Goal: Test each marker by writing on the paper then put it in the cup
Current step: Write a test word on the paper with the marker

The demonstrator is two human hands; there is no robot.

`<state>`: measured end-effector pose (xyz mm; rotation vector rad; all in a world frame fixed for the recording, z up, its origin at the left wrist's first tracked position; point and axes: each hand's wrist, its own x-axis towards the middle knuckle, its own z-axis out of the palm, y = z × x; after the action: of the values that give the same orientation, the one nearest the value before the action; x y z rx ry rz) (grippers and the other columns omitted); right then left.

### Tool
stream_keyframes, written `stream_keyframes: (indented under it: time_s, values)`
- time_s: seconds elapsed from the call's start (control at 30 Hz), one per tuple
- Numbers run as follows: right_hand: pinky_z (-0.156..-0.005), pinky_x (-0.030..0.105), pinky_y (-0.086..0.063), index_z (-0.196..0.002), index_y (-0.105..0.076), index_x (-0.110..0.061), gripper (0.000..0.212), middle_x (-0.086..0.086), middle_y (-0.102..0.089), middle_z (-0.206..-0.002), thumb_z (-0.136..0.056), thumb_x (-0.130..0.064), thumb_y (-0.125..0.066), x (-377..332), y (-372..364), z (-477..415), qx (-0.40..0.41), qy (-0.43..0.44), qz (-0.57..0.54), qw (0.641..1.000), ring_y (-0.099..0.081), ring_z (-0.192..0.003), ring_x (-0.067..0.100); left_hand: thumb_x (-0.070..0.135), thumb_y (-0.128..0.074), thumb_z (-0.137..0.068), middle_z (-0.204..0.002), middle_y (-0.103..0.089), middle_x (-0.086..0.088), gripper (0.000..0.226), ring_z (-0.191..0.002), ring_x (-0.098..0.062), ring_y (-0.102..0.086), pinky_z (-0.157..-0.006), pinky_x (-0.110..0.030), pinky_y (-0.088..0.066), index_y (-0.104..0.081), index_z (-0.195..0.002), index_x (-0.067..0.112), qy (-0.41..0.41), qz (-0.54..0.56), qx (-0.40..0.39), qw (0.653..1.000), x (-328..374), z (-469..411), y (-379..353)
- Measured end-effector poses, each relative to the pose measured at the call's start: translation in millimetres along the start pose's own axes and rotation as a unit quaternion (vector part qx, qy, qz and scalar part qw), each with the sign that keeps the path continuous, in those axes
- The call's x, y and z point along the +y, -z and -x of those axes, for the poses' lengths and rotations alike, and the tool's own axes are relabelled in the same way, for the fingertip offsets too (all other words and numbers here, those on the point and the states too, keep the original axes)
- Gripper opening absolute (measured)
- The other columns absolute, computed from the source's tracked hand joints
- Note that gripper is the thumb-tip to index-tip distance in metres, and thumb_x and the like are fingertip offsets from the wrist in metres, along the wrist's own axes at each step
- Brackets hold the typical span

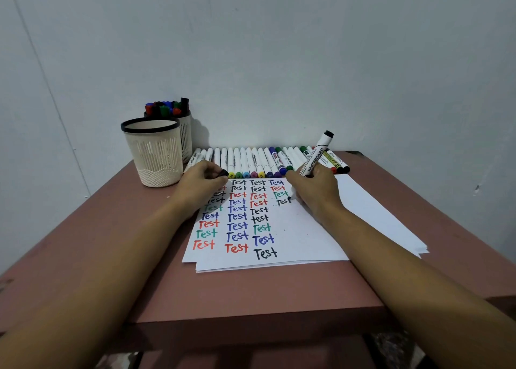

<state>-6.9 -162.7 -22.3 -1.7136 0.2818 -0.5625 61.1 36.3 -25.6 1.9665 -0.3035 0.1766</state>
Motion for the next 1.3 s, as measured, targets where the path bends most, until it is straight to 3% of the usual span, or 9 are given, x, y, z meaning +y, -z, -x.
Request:
stream_keyframes:
  time_s: [0.2, 0.27, 0.37, 0.5, 0.67, 0.77, 1.03, 1.17, 1.3]
  values:
    - [-0.057, 0.024, -0.041, -0.080, -0.059, -0.006, 0.008, 0.001, -0.055, -0.070, -0.082, -0.011, -0.063, -2.6, -1.3, 4.3, -0.009, 0.036, 0.041, 0.998, -0.048, -0.065, 0.012, 0.016, -0.065, -0.086, -0.101, -0.065, -0.008, 0.017, -0.093, -0.020, -0.062, -0.083, -0.030, -0.049, -0.058, -0.101, 0.014, -0.015, -0.034, 0.004, 0.999, 2.2, 2.0, -0.2]
    - [-0.056, 0.025, -0.038, -0.077, -0.055, -0.007, 0.010, 0.002, -0.052, -0.069, -0.082, -0.012, -0.062, -1.9, 0.0, 2.8, -0.003, 0.024, 0.024, 0.999, -0.045, -0.063, 0.013, 0.016, -0.063, -0.087, -0.101, -0.065, -0.005, 0.018, -0.092, -0.017, -0.061, -0.083, -0.028, -0.046, -0.061, -0.105, 0.012, -0.039, -0.057, 0.002, 0.998, 4.0, 4.2, 0.2]
    - [-0.052, 0.025, -0.031, -0.069, -0.047, -0.014, 0.017, 0.002, -0.045, -0.062, -0.080, -0.010, -0.059, -3.2, 3.3, -0.9, 0.013, -0.011, -0.053, 0.998, -0.037, -0.056, 0.014, 0.016, -0.060, -0.090, -0.100, -0.062, 0.002, 0.024, -0.093, -0.011, -0.057, -0.081, -0.020, -0.042, -0.062, -0.113, 0.011, -0.093, -0.082, 0.011, 0.992, 10.0, 9.5, 1.3]
    - [-0.049, 0.025, -0.025, -0.067, -0.051, -0.014, 0.020, 0.000, -0.047, -0.057, -0.085, -0.007, -0.056, -13.0, 4.3, 0.5, -0.029, -0.038, -0.145, 0.988, -0.036, -0.051, 0.012, 0.017, -0.059, -0.090, -0.092, -0.061, 0.010, 0.018, -0.083, 0.006, -0.056, -0.071, -0.006, -0.040, -0.062, -0.108, 0.022, -0.135, -0.066, -0.016, 0.989, 18.4, 17.6, -0.4]
    - [-0.054, 0.023, -0.042, -0.071, -0.060, -0.009, 0.020, -0.001, -0.054, -0.055, -0.090, -0.006, -0.055, -24.6, 0.9, 7.8, -0.089, -0.058, -0.314, 0.943, -0.052, -0.052, 0.012, 0.018, -0.062, -0.089, -0.094, -0.063, 0.012, 0.024, -0.085, 0.010, -0.056, -0.069, 0.000, -0.041, -0.063, -0.113, 0.018, -0.153, -0.075, -0.073, 0.983, 21.8, 22.0, -8.5]
    - [-0.053, 0.019, -0.050, -0.073, -0.062, -0.008, 0.021, 0.000, -0.060, -0.057, -0.092, -0.004, -0.054, -25.8, -2.3, 11.4, -0.119, -0.034, -0.304, 0.944, -0.058, -0.054, 0.011, 0.018, -0.061, -0.089, -0.096, -0.066, 0.010, 0.022, -0.084, 0.010, -0.058, -0.070, 0.001, -0.041, -0.065, -0.110, 0.018, -0.162, -0.071, -0.091, 0.980, 23.4, 23.3, -11.5]
    - [-0.054, 0.019, -0.051, -0.074, -0.063, -0.008, 0.021, 0.001, -0.064, -0.060, -0.093, -0.005, -0.054, -21.0, -6.1, 12.3, -0.147, -0.016, -0.255, 0.955, -0.060, -0.056, 0.009, 0.019, -0.062, -0.088, -0.089, -0.066, 0.017, 0.020, -0.080, 0.012, -0.059, -0.073, -0.004, -0.043, -0.067, -0.108, 0.017, -0.185, -0.049, -0.083, 0.978, 27.0, 26.8, -12.0]
    - [-0.054, 0.018, -0.050, -0.076, -0.065, -0.006, 0.017, 0.002, -0.064, -0.063, -0.092, -0.008, -0.058, -18.8, -6.9, 13.9, -0.184, -0.020, -0.234, 0.955, -0.060, -0.058, 0.009, 0.019, -0.062, -0.089, -0.091, -0.067, 0.012, 0.019, -0.086, -0.002, -0.063, -0.078, -0.015, -0.048, -0.067, -0.106, 0.016, -0.201, -0.052, -0.093, 0.974, 30.2, 31.0, -13.2]
    - [-0.048, 0.017, -0.044, -0.069, -0.063, -0.005, 0.022, 0.001, -0.056, -0.056, -0.089, -0.013, -0.063, -15.4, -8.3, 12.6, -0.180, -0.037, -0.220, 0.958, -0.051, -0.052, 0.009, 0.017, -0.063, -0.088, -0.087, -0.067, 0.004, 0.019, -0.081, -0.010, -0.063, -0.074, -0.021, -0.048, -0.067, -0.105, 0.010, -0.241, -0.079, -0.058, 0.966, 29.5, 33.0, -14.2]
